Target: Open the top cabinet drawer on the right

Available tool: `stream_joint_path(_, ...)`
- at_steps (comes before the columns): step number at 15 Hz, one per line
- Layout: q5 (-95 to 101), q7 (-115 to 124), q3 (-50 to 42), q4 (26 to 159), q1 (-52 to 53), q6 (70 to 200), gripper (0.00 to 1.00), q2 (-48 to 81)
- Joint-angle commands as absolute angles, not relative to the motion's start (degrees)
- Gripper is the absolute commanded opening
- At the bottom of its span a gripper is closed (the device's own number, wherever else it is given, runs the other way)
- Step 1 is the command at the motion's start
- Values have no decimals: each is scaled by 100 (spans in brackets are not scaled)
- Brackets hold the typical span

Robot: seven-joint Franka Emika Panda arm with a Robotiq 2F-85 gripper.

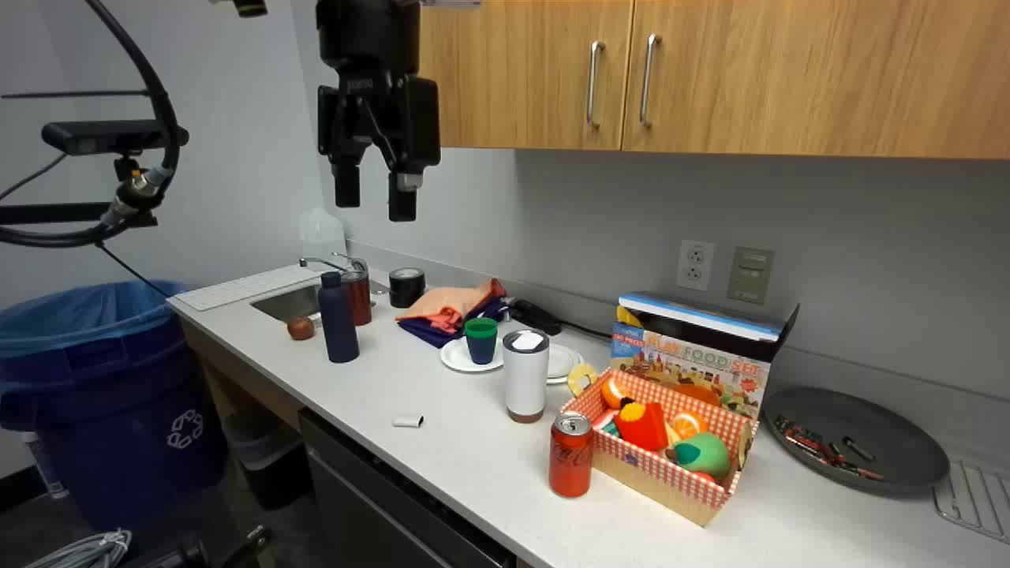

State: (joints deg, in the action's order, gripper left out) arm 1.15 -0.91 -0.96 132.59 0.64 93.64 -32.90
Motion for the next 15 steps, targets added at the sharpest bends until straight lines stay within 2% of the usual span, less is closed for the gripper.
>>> stream_joint_path(1,104,-101,-75,13244,39,9349,100,-3282)
stream_joint_path(15,82,-114,-77,13167,48,9710,100,-3325)
